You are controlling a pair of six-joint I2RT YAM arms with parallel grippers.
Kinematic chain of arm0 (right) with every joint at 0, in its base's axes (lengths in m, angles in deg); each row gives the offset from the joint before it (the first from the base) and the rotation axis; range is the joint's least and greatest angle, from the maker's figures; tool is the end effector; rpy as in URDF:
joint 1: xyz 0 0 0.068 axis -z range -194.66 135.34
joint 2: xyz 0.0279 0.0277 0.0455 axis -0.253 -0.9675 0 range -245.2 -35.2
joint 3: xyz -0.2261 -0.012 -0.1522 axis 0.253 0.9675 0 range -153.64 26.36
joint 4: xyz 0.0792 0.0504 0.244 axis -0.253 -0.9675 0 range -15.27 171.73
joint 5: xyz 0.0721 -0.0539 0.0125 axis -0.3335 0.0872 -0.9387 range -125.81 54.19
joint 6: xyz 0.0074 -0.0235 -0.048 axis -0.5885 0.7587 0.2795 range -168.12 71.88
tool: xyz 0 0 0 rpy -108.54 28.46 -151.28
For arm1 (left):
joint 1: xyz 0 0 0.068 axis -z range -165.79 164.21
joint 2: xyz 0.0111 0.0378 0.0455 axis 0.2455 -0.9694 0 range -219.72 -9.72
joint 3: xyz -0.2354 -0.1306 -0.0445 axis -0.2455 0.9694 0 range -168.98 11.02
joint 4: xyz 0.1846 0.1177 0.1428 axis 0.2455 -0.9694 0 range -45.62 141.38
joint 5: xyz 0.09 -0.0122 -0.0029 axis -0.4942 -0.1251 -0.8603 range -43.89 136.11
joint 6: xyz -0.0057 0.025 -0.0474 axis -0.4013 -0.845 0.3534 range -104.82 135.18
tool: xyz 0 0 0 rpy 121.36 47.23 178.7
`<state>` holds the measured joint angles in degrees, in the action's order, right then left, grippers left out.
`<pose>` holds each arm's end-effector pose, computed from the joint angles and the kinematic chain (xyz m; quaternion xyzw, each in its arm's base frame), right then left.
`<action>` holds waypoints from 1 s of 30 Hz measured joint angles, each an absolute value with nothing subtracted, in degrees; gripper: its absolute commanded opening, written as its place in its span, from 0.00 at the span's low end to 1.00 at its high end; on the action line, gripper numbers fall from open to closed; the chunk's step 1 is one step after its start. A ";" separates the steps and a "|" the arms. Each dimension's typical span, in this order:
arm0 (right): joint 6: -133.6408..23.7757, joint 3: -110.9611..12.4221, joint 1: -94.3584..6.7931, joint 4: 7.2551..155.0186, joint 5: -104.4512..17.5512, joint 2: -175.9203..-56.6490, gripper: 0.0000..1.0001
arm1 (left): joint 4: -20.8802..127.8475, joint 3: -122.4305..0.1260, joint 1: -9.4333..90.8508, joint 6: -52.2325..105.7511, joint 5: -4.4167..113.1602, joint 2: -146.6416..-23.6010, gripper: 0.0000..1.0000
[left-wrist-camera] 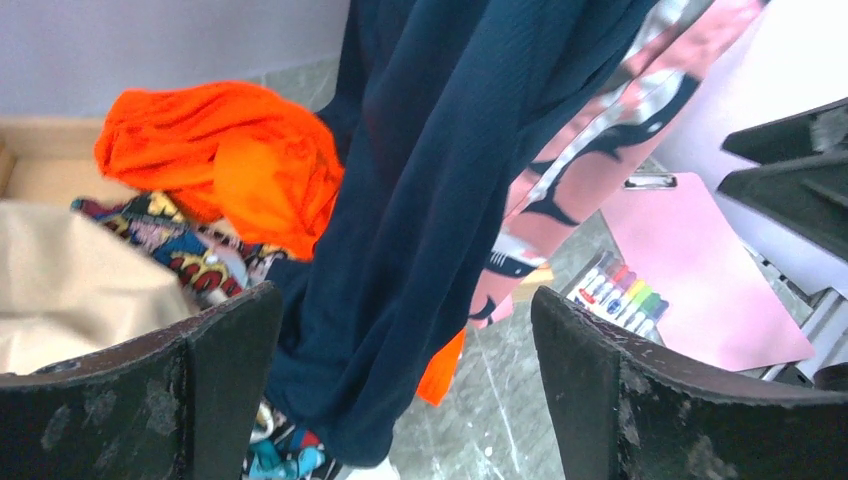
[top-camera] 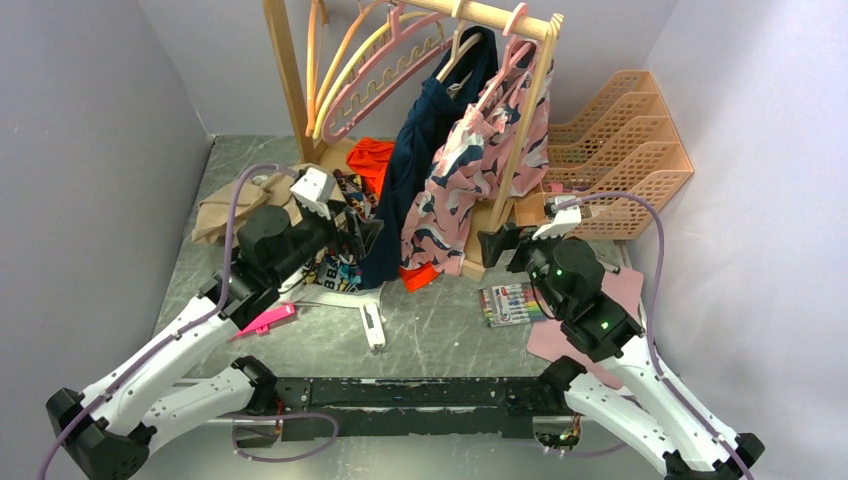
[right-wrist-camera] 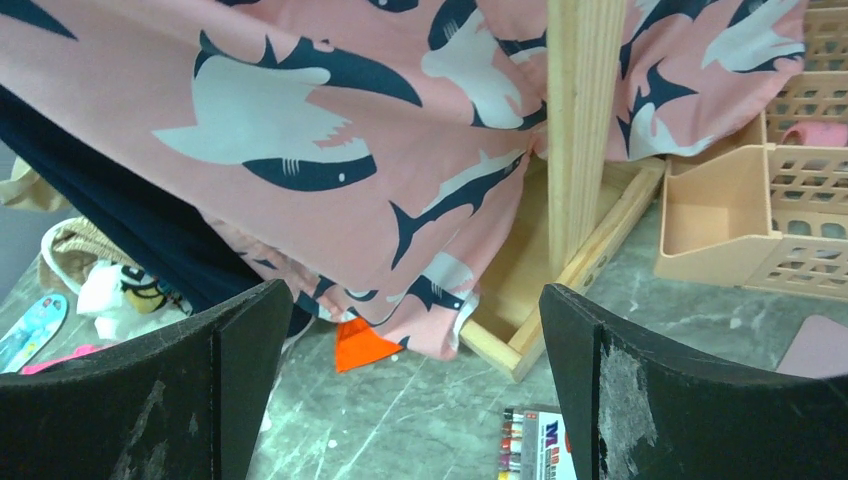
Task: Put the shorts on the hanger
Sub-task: Adjust the shorts on the hanger.
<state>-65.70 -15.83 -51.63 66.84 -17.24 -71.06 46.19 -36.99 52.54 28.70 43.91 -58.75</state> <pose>0.1262 0.0807 0.3387 -0.0222 0.7550 0.1864 0.6283 0.1591 -0.1241 0.3566 0.1474 0.7297 -0.2790 0.6067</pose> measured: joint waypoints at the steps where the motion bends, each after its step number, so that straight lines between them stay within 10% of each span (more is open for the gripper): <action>1: -65.70 -15.68 -51.63 66.86 -17.72 -71.08 1.00 | 47.09 -37.71 52.54 28.02 44.90 -59.69 0.96; 7: -66.05 -14.39 -51.63 67.69 -20.04 -70.93 0.99 | 50.91 -43.77 52.54 24.98 49.31 -66.60 0.82; 14: -66.49 -12.49 -51.63 68.67 -21.31 -70.47 0.99 | 52.09 -47.59 52.54 22.73 48.77 -74.16 0.20; 17: -66.38 -12.22 -51.63 68.65 -21.48 -69.92 0.99 | 51.22 -48.51 52.54 21.64 46.86 -75.54 0.10; 20: -65.94 -12.22 -51.63 68.59 -21.48 -69.40 0.99 | 50.01 -48.51 52.54 20.96 44.26 -74.51 0.16; 26: -64.74 -12.31 -51.63 67.73 -21.48 -68.18 1.00 | 47.81 -47.05 52.54 19.82 42.06 -68.35 0.78; 30: -64.13 -12.84 -51.63 67.03 -21.48 -67.37 1.00 | 44.24 -49.73 52.54 19.02 42.78 -65.85 0.85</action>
